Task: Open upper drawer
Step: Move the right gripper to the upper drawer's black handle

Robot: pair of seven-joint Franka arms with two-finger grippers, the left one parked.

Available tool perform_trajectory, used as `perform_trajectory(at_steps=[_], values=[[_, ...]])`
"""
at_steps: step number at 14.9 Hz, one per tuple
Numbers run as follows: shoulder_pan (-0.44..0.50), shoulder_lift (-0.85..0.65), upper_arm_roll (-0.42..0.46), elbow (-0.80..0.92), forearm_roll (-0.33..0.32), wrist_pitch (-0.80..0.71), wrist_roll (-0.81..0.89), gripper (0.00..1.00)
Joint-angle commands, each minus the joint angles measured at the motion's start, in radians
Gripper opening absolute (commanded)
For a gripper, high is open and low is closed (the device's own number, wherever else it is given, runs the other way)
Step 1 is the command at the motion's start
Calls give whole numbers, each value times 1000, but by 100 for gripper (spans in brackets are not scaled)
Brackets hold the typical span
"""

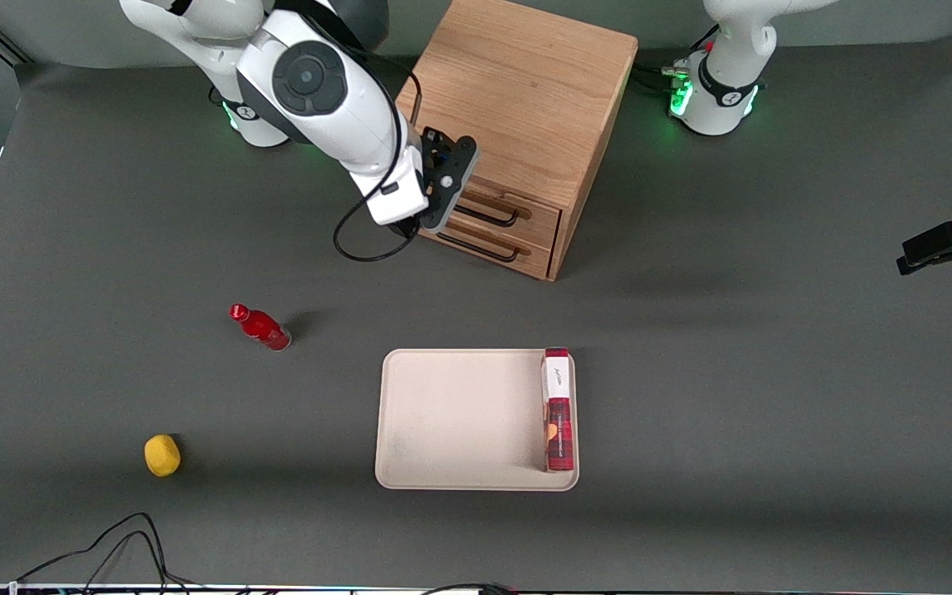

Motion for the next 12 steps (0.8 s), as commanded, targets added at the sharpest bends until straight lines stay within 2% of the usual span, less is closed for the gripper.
perform_trajectory(at_steps=[1, 7, 9, 12], values=[[27, 41, -9, 2, -49, 30, -11, 100], [54, 94, -24, 1, -60, 76, -12, 100], [62, 107, -35, -11, -93, 90, -9, 100], [64, 108, -38, -35, -101, 124, -9, 100]])
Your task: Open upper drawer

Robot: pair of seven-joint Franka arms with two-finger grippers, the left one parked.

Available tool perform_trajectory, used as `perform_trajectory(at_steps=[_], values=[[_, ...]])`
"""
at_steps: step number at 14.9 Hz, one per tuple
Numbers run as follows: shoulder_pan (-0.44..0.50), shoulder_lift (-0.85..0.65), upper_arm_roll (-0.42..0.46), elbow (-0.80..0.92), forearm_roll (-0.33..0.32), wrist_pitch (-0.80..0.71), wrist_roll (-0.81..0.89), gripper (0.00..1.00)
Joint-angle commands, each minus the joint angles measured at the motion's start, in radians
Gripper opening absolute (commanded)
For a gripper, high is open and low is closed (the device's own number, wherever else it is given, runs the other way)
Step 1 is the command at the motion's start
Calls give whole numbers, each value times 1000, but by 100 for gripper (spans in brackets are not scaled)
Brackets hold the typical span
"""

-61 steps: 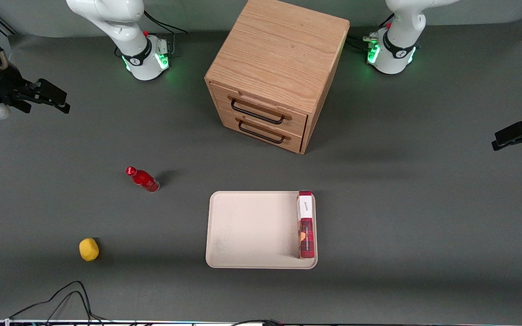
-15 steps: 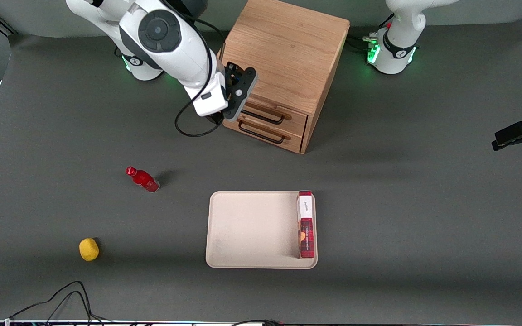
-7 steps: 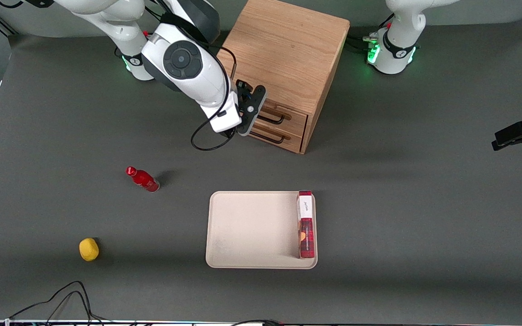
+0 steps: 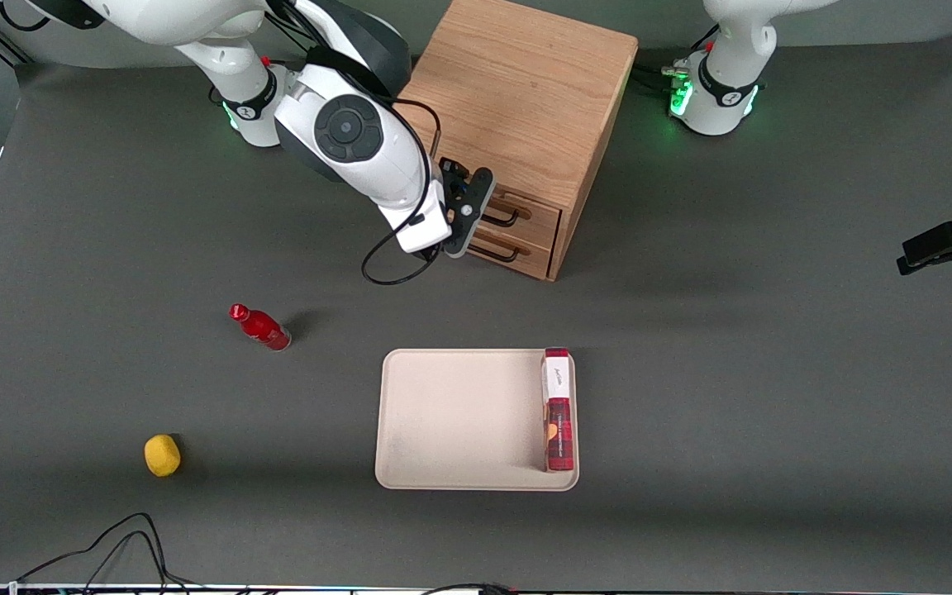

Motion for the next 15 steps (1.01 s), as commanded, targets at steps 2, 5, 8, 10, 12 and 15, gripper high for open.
perform_trajectory(at_steps=[2, 5, 8, 10, 12, 15], values=[[12, 23, -9, -10, -29, 37, -8, 100], [18, 39, -9, -10, -63, 39, -7, 100], [32, 54, -33, -10, -75, 65, -5, 100], [33, 66, -38, -7, -83, 92, -7, 100], [35, 77, -56, -1, -89, 101, -10, 100], [35, 78, -65, 3, -89, 101, -11, 100]])
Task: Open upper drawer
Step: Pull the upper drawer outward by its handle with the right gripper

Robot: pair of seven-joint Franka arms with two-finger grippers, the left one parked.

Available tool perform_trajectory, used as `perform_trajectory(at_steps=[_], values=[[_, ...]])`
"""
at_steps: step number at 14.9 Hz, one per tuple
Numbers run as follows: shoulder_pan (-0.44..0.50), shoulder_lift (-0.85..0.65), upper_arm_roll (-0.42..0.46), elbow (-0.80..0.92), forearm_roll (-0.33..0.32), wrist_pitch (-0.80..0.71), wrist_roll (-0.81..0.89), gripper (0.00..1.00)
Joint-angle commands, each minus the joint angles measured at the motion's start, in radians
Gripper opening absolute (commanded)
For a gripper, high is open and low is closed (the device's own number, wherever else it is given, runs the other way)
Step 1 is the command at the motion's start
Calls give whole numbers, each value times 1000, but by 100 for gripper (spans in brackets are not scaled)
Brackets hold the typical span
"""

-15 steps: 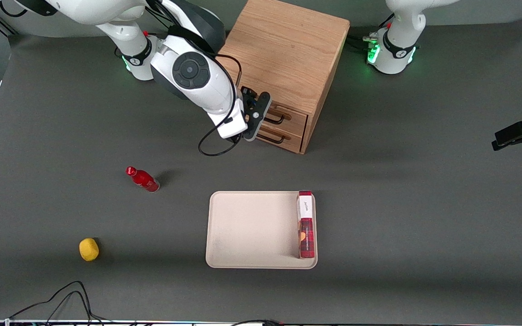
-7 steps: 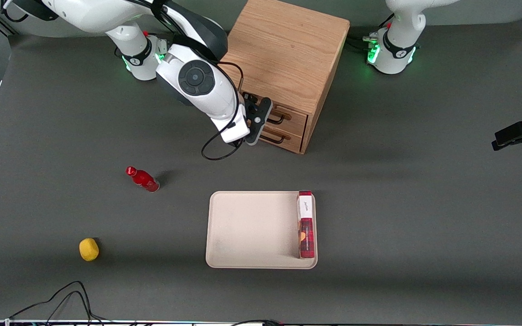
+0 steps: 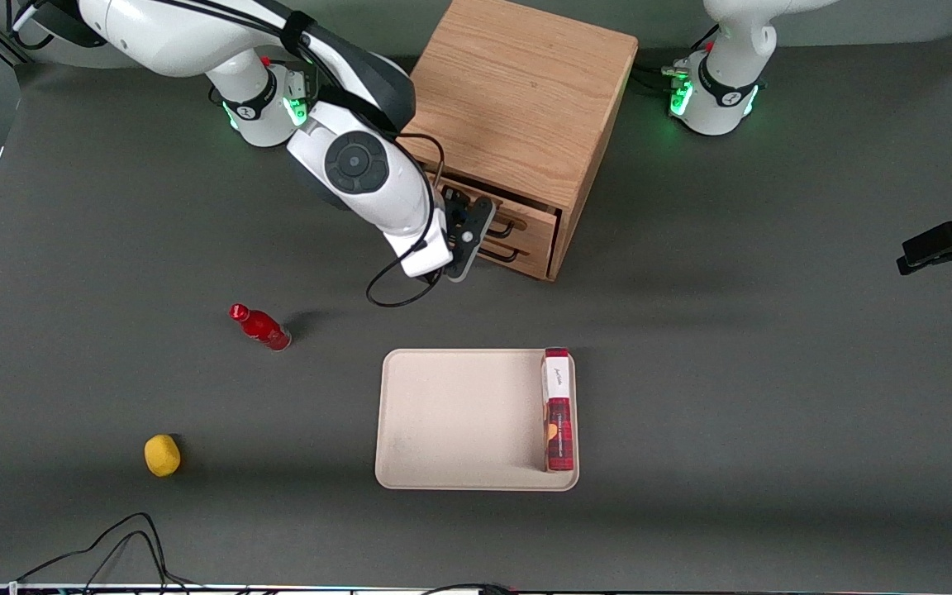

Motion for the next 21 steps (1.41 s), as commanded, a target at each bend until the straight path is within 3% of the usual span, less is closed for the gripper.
perform_trajectory(at_steps=[1, 21], values=[[13, 18, -10, 23, -24, 7, -11, 100], [55, 35, -128, 128, -22, 14, -68, 100]])
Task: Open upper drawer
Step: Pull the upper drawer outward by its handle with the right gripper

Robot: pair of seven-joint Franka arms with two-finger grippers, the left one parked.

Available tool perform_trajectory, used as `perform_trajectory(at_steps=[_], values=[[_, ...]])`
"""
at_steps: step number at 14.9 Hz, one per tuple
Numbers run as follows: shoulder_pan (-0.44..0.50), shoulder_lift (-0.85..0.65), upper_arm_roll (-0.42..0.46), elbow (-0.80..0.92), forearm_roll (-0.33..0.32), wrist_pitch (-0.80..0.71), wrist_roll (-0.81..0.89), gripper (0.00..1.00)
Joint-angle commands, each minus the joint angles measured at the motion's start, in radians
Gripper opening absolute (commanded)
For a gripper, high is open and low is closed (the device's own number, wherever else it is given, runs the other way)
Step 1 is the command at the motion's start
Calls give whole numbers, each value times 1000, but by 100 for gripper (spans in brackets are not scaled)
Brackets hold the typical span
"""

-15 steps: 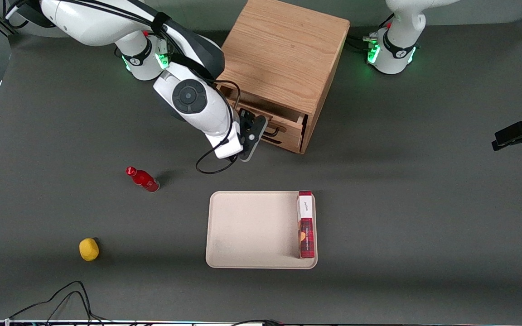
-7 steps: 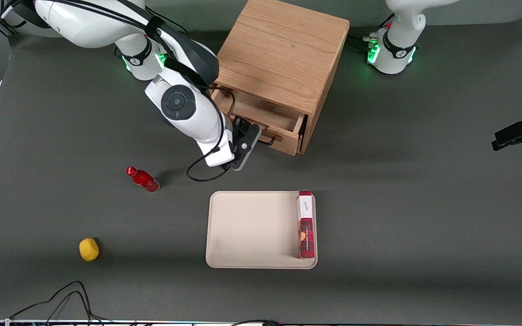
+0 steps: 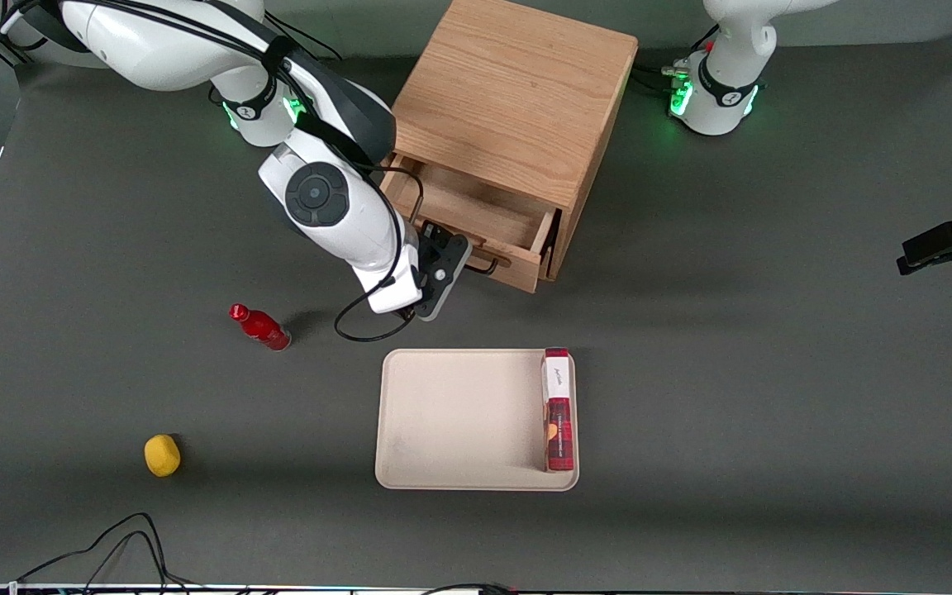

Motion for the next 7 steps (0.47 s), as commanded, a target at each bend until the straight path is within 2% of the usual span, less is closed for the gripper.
perform_trajectory(at_steps=[1, 7], values=[[28, 29, -22, 50, -22, 2, -22, 100], [26, 50, -45, 88, -20, 4, -37, 100]])
